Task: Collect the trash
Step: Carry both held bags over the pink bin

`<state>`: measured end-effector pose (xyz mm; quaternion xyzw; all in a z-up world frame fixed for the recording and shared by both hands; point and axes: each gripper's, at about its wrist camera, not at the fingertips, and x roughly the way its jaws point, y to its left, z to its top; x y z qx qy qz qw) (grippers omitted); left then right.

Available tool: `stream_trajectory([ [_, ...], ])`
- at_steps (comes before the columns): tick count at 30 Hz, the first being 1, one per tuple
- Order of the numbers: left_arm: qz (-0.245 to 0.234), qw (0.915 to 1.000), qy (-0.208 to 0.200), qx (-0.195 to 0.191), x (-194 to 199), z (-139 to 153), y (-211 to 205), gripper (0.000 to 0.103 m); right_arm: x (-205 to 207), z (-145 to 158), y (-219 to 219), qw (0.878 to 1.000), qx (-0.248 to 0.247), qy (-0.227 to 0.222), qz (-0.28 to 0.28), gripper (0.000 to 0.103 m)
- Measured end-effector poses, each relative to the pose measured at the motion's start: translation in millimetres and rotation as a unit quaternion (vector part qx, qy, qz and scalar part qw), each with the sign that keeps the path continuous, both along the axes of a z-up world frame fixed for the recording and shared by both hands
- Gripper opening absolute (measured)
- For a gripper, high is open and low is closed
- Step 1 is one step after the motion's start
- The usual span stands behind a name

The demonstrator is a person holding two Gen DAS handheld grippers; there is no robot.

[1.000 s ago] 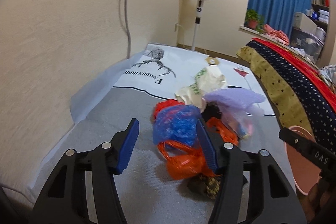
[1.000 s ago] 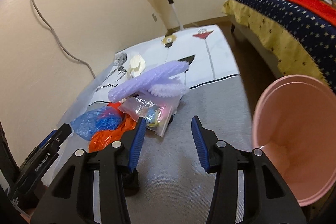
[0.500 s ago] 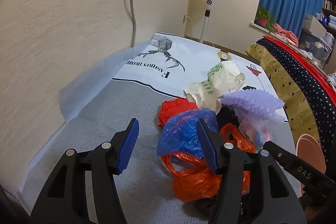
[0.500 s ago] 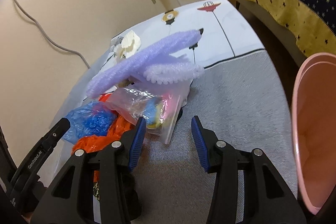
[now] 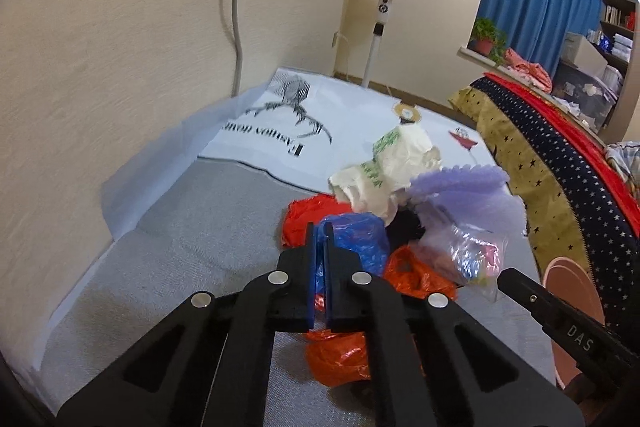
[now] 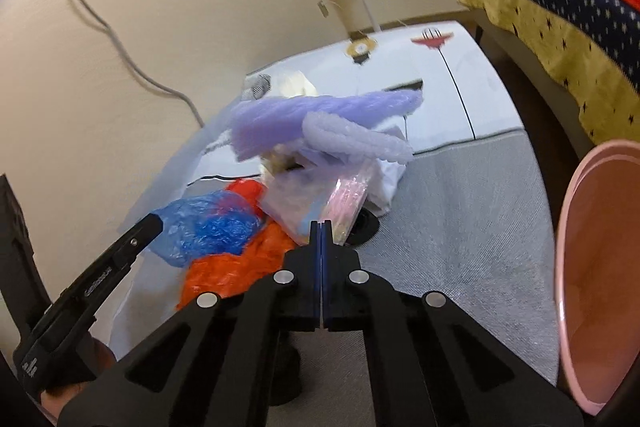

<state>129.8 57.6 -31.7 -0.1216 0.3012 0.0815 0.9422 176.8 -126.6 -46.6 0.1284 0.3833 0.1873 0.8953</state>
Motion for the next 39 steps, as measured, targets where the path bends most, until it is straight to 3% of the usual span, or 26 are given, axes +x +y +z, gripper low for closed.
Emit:
stream_trajectory([
  [12,-0.015,0.9988,-0.045,-0.009,-33.0,32.2,-5.9,0.001,-46.6,41.6,-5.2,0.998,-0.033,-0.051,0.008,0.0],
  [25,-0.051,0.995,-0.085,-0.013,-70.1,62.5,-27.7,0.001,-94.7,82.2,-46.7,0.992,-0.076,-0.094,-0.047,0.0],
  [39,-0.113,0.9886,-0.097,-0.017,-82.7,79.2,-72.8,0.001,-131.5,111.7,-95.5,0.979,-0.114,-0.124,-0.114,0.0],
])
